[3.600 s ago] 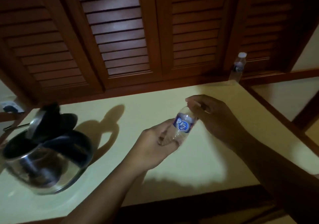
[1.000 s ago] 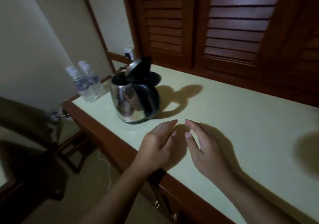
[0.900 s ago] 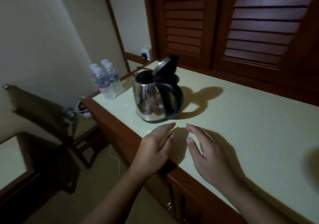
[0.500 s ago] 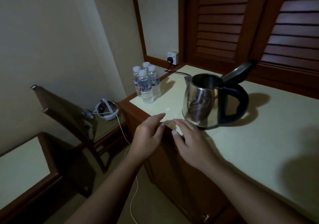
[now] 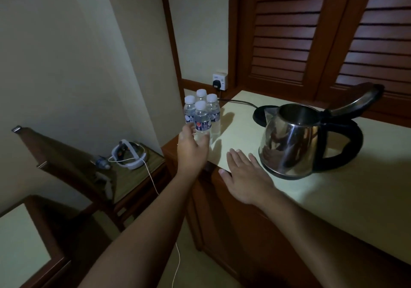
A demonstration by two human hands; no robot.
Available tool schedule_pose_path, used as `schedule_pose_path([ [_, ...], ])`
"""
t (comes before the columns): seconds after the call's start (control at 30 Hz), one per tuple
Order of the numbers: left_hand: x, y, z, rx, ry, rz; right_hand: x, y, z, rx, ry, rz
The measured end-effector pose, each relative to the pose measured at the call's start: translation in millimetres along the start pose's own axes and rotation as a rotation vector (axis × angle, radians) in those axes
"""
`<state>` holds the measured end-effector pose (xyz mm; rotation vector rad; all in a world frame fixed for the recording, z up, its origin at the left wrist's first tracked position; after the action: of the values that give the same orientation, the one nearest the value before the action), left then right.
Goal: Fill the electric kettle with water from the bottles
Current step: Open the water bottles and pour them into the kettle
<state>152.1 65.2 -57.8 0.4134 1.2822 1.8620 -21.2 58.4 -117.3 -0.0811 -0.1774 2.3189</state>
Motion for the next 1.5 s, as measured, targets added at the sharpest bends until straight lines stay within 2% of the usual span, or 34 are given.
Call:
schedule_pose_path([
  [0.37, -26.1, 5.7, -23.7, 0.070, 0.206, 0.084, 1.7, 1.9, 1.6, -0.037, 0.052, 0.008],
  [0.43, -21.5, 9.2, -21.6, 0.070, 0.194, 0.036, 5.8, 0.5, 11.6, -0.138, 0.143, 0.025],
  [0.53, -4.5, 14.5, -14.4, 0.076, 0.130, -0.070, 20.6, 1.6, 39.5, -0.332, 0.406, 0.039],
  [0.63, 18.5, 21.8, -6.9, 0.091, -0.021, -0.176, 39.1, 4.8, 71.3, -0.471, 0.626, 0.045],
  [0.73, 43.9, 37.1, -1.6, 0.115, -0.184, -0.244, 49.9, 4.1, 112.9, -0.487, 0.746, 0.099],
  [0.8, 58.8, 47.9, 1.4, 0.096, -0.255, -0.277, 49.8, 0.0, 137.6, -0.503, 0.713, 0.129],
  [1.07, 89.3, 81.1, 6.8, 0.091, -0.441, -0.360, 65.0, -7.8, 199.5, -0.254, 0.596, 0.176],
  [1.17, 94.3, 87.0, 2.5, 0.110, -0.585, -0.325, 75.1, -14.6, 213.0, -0.184, 0.542, 0.258],
  [1.37, 109.8, 108.8, -10.0, 0.146, -0.901, -0.359, 106.9, -12.6, 232.3, -0.232, 0.333, 0.357],
  [1.5, 117.4, 122.9, -23.9, 0.196, -1.040, -0.360, 128.4, -10.8, 242.1, -0.218, 0.348, 0.410],
])
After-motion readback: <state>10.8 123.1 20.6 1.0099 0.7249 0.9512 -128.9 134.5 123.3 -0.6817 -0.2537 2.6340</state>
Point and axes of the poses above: each hand's wrist, its own x-axis away from the middle knuckle, its own z-axis out of the back of the hand, y = z × x, the point moved 8 cm from there along -x, towards the middle knuckle, and after that the axes turned 11 degrees about z, right-handed, at the moved point
